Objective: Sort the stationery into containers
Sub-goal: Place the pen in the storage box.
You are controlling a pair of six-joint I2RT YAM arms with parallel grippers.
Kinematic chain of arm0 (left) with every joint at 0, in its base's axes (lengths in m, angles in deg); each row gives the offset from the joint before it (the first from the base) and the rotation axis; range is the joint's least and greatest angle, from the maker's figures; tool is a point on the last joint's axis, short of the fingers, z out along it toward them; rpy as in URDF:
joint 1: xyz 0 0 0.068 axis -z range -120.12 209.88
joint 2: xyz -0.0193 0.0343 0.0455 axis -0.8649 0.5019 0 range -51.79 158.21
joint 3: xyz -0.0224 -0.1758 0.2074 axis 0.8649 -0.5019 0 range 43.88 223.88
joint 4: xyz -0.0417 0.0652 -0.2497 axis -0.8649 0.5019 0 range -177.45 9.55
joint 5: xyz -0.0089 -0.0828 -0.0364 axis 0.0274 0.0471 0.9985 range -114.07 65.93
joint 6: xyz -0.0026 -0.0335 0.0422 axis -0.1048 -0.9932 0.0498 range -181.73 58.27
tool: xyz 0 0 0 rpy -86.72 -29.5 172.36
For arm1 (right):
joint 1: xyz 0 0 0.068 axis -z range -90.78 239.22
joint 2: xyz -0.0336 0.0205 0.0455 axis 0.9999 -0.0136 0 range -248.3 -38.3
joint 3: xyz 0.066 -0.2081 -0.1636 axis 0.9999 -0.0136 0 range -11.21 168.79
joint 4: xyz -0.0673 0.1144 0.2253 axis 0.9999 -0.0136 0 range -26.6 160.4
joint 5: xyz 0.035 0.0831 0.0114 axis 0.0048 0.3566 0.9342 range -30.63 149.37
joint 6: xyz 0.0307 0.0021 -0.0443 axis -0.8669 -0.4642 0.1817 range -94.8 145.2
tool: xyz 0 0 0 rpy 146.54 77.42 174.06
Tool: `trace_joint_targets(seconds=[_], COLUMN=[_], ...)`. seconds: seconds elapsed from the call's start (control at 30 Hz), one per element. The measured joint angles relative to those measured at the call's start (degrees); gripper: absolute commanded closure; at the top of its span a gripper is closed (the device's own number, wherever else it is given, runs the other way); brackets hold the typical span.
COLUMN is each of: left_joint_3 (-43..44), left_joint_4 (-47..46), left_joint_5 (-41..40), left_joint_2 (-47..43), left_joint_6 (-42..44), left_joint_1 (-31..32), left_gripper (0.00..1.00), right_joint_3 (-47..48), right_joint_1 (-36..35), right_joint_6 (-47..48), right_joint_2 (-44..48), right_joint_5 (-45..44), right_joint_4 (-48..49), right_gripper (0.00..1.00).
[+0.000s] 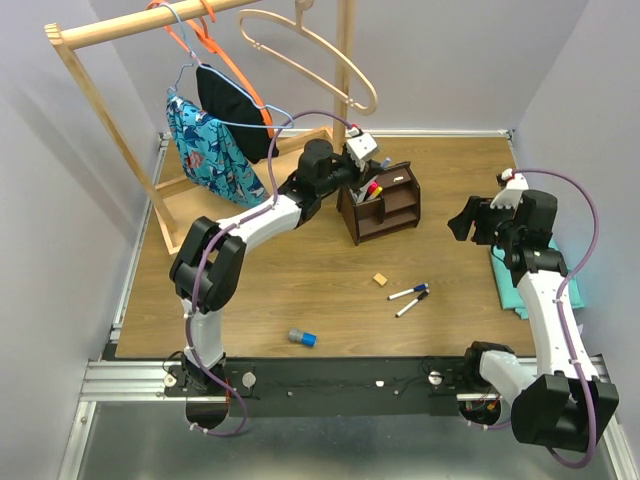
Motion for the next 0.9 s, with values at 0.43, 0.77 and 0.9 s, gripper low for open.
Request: trace_joint_targets(seconds=[0.43, 0.77, 0.9], left_joint_3=[-5.57, -10.08, -10.91], left_joint_4=[-6.62, -7.98, -7.87], left_joint_5=[0.11, 0.42, 0.42], left_joint_2=[2.03, 1.92, 1.40], left_joint_6=[-4.68, -5.66, -5.42], left_joint_1=[-1.40, -2.45, -2.56], left_gripper=[1.00, 1.00, 0.80], right_joint_3=[1.84, 1.84, 1.84], right_joint_1=[0.68, 0.68, 0.68], right_joint_6=[1.51, 1.51, 1.49], right_joint_2=[-4.81, -6.12, -6.12], right_joint_5=[-0.31, -0.28, -0.28], right_joint_4=[-0.04, 0.00, 0.02], right_gripper=[0.22, 0.22, 0.22])
